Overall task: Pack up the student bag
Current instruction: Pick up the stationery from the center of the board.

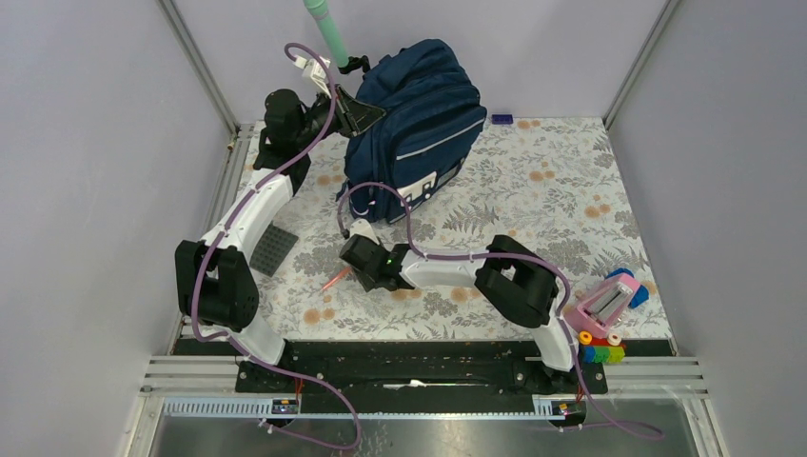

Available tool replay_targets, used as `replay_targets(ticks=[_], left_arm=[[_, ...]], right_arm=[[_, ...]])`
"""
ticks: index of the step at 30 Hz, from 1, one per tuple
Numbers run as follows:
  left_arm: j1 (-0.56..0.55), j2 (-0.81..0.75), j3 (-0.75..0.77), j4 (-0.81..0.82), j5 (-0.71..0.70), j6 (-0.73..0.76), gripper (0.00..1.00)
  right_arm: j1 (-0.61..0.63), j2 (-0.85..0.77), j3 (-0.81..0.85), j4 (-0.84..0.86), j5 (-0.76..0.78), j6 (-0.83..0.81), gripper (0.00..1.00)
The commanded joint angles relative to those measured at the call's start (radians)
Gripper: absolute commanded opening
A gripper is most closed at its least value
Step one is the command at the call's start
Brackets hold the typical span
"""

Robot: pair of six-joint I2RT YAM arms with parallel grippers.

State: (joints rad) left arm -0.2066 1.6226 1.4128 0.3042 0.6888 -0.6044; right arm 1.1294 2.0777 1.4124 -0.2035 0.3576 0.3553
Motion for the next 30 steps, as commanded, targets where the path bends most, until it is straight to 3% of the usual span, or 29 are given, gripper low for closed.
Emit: replay_targets(ticks=[1,13,17,22,26,30], left_arm=[[0.020,-0.092,0.014,0.168,-0.021,-0.042,0.00],[0.019,-0.097,0.004,0.185,-0.023,-0.053,0.00],[0.020,-0.100,0.003,0.185,-0.022,-0.051,0.00],[0.021,-0.103,0.005,0.188,-0.025,-0.055,0.00],[0.021,-0.115,-0.001,0.183,-0.028,-0.050,0.00],[0.021,-0.128,-0.002,0.167,-0.036,-0.028,0.00]], right_arm=[[-0.016,0.010,0.054,-0.024,0.036,0.011,0.49],[-0.063,0.068,0.085,-0.042,-0.042,0.028,0.38],[-0.068,0.064,0.075,-0.046,-0.037,0.030,0.25],[-0.067,0.036,0.053,-0.046,-0.044,0.003,0.00],[-0.068,-0.048,-0.020,-0.020,-0.071,-0.023,0.00],[-0.068,-0.250,-0.196,0.060,-0.101,-0.051,0.00]])
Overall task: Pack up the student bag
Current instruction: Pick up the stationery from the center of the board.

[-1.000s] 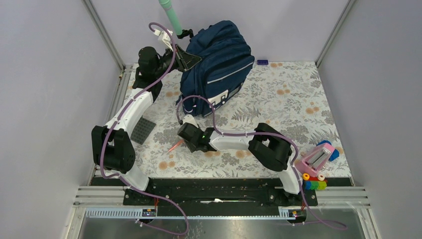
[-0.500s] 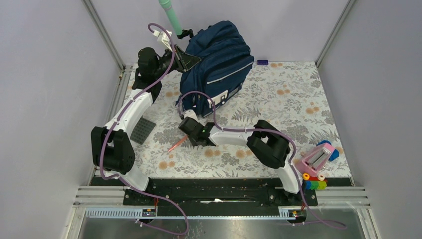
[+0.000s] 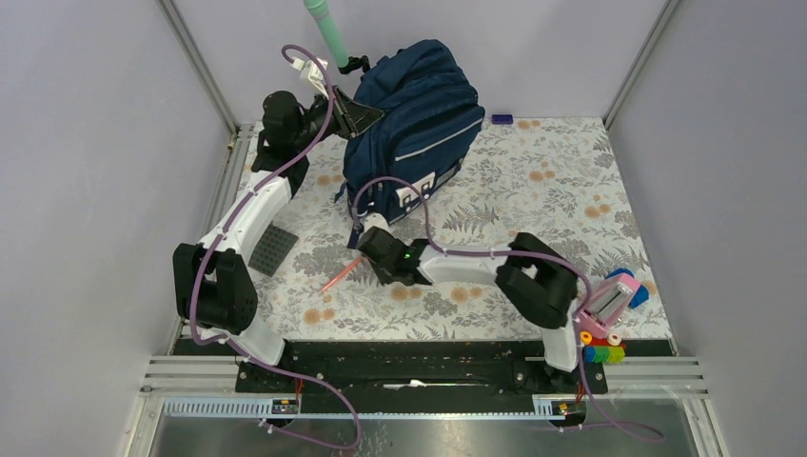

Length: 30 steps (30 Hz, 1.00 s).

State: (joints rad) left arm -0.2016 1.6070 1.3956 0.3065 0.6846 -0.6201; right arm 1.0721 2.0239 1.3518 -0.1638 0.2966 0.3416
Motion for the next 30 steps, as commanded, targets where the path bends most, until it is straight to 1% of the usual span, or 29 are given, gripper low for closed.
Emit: replay_targets(ticks=[1,3,6,9,11,14,18,21,23,25,28,30], left_arm=[[0.016,-0.113,0.016,0.163,-0.033,-0.010,0.00],[0.016,-0.112,0.016,0.161,-0.035,-0.009,0.00],[0.016,-0.114,0.012,0.162,-0.037,-0.012,0.00],[0.016,-0.113,0.011,0.175,-0.037,-0.024,0.00],[0.016,-0.113,0.010,0.182,-0.036,-0.031,0.00],[0.016,-0.119,-0.004,0.183,-0.037,-0.031,0.00],[0.015,-0.131,-0.024,0.174,-0.044,-0.018,0.00],[0.015,-0.141,-0.038,0.183,-0.049,-0.021,0.00],[0.013,-0.142,-0.047,0.189,-0.051,-0.022,0.00],[0.012,-0.144,-0.048,0.194,-0.050,-0.028,0.00],[0.010,-0.142,-0.048,0.206,-0.050,-0.040,0.00],[0.008,-0.141,-0.048,0.212,-0.050,-0.043,0.00]], right_arm=[[-0.011,-0.255,-0.180,0.030,-0.048,-0.047,0.00],[-0.011,-0.372,-0.277,0.024,-0.051,-0.055,0.00],[-0.010,-0.573,-0.381,-0.040,-0.037,-0.043,0.00],[-0.011,-0.767,-0.445,-0.099,-0.042,-0.047,0.00],[-0.012,-0.858,-0.428,-0.170,-0.024,-0.050,0.00],[-0.012,-0.945,-0.357,-0.271,0.009,-0.047,0.00],[-0.017,-1.027,-0.260,-0.292,0.062,0.015,0.00],[-0.025,-1.050,-0.202,-0.248,0.108,0.112,0.00],[-0.031,-1.050,-0.173,-0.182,0.126,0.175,0.00],[-0.033,-1.041,-0.163,-0.081,0.153,0.208,0.00],[-0.052,-1.009,-0.157,0.058,0.238,0.286,0.00],[-0.071,-0.973,-0.160,0.192,0.267,0.340,0.00]])
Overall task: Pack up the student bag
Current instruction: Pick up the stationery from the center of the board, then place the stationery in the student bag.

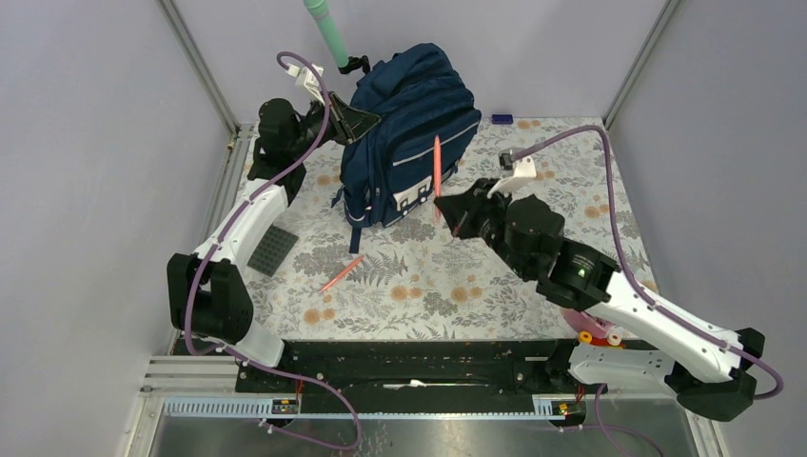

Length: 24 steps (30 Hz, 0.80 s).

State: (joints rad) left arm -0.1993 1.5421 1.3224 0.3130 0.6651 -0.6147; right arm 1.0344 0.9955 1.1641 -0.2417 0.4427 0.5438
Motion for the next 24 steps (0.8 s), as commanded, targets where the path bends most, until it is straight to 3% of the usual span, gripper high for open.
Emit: replay_targets(ticks=[1,10,17,24], left_arm=[[0.005,-0.075,0.026,0.207,-0.030,-0.050,0.00],[0.002,-0.071,0.029,0.220,-0.030,-0.046,0.00],[0.001,-0.062,0.030,0.226,-0.027,-0.051,0.00],[0.000,-0.065,0.028,0.221,-0.030,-0.045,0.00]], right_arm=[[-0.044,0.077,0.031,0.329,0.132,0.165,0.00],[-0.134,0.311,0.128,0.593,0.209,0.447,0.00],[-0.213,0.427,0.183,0.587,0.209,0.642,0.00],[-0.229,0.481,0.187,0.554,0.228,0.725,0.00]])
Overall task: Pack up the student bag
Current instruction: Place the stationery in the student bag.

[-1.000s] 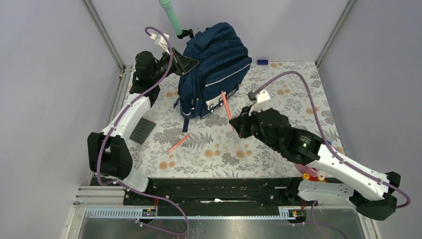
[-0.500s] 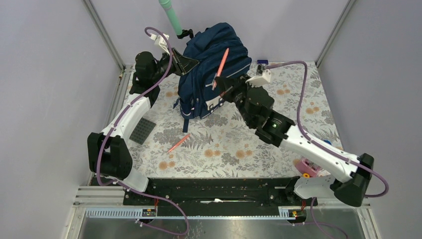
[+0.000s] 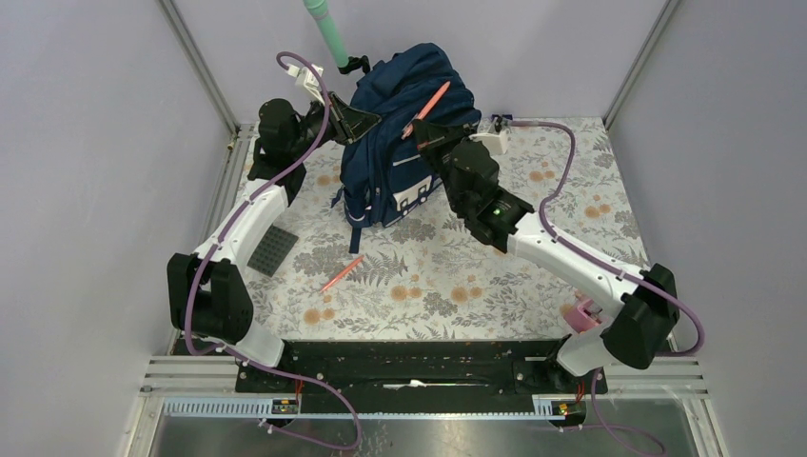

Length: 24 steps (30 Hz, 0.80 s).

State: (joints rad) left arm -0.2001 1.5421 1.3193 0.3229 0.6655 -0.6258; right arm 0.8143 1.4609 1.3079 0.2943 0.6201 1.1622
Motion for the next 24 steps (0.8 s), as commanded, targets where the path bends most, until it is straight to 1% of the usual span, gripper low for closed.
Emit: replay_targets(ticks=[1,4,7,13,24], left_arm=[[0.001,-0.065,0.032,0.211,-0.030,-0.035,0.00],[0.001,-0.066,0.032,0.212,-0.030,-0.035,0.00],[0.001,-0.069,0.032,0.211,-0.030,-0.033,0.00],[0.001,-0.070,0.031,0.211,-0.030,-0.032,0.00],[0.001,-0.075,0.033,0.211,-0.032,-0.031,0.00]], right_arm=[[-0.009,0.021,0.043,0.009,0.051,0.123,0.00],[-0.009,0.034,0.045,-0.019,0.071,0.139,0.00],[-0.009,0.031,0.027,-0.074,0.103,0.195,0.00],[-0.006,-0.007,-0.020,-0.173,0.119,0.262,0.00],[0.045,-0.057,-0.062,-0.268,0.198,0.288,0.00]])
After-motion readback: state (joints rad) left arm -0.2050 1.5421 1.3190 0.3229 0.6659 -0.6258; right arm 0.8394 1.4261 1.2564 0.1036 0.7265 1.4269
